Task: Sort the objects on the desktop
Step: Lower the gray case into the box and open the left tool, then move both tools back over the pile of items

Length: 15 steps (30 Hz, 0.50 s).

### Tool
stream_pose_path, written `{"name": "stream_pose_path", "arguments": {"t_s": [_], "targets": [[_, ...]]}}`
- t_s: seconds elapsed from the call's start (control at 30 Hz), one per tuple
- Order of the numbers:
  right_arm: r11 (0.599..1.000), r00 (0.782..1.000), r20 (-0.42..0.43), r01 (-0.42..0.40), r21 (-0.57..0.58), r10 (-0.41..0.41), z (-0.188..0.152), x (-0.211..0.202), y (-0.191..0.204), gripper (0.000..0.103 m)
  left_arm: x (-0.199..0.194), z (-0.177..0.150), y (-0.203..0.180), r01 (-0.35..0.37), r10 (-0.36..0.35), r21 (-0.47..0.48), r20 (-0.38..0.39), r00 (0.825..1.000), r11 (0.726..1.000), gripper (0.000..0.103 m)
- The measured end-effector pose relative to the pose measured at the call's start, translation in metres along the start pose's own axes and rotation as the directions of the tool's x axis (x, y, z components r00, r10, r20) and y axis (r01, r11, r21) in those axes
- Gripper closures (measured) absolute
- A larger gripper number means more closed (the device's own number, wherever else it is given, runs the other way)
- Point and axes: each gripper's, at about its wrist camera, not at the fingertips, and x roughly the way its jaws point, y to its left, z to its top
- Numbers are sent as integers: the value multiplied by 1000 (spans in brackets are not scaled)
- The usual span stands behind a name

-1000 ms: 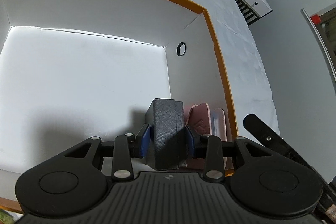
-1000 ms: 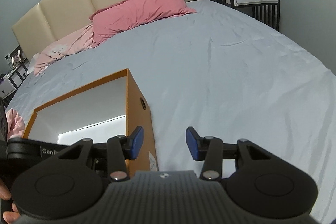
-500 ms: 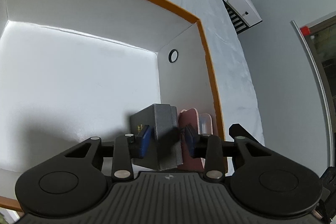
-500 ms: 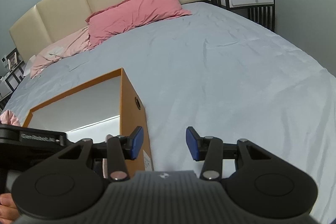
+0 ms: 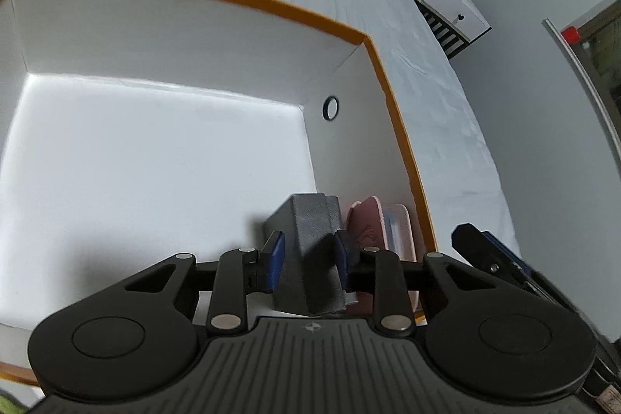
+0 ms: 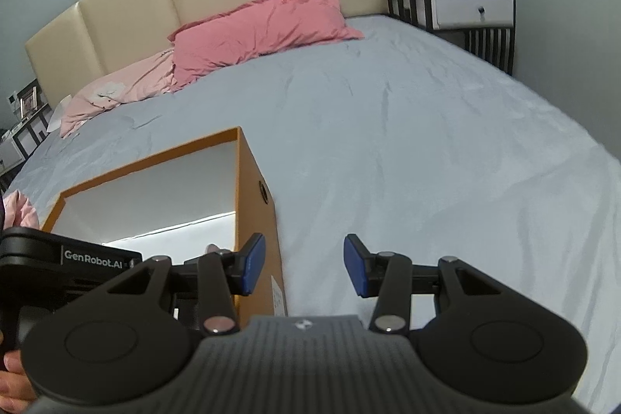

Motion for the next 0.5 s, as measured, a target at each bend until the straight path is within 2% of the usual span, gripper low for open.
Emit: {"name": "stream_pose_path", "arguments": {"t_s": [0.17, 0.23, 0.37, 0.5], "targets": [[998, 998, 61, 11, -62, -7, -8, -19, 9, 52, -27, -6, -9, -27, 22, 53, 92, 996, 998, 73], [997, 995, 96, 15, -72, -8, -11, -29, 12, 48, -42, -11, -16, -54, 40, 100, 141, 989, 994, 72], [993, 989, 142, -18, -114, 34, -23, -50, 20, 48, -71, -24, -29, -127, 87, 179, 212, 973, 976, 72], [980, 984, 169, -21, -198, 55, -40, -68, 38, 46, -103, -41, -32, -145, 81, 228, 269, 960, 963, 72]]}}
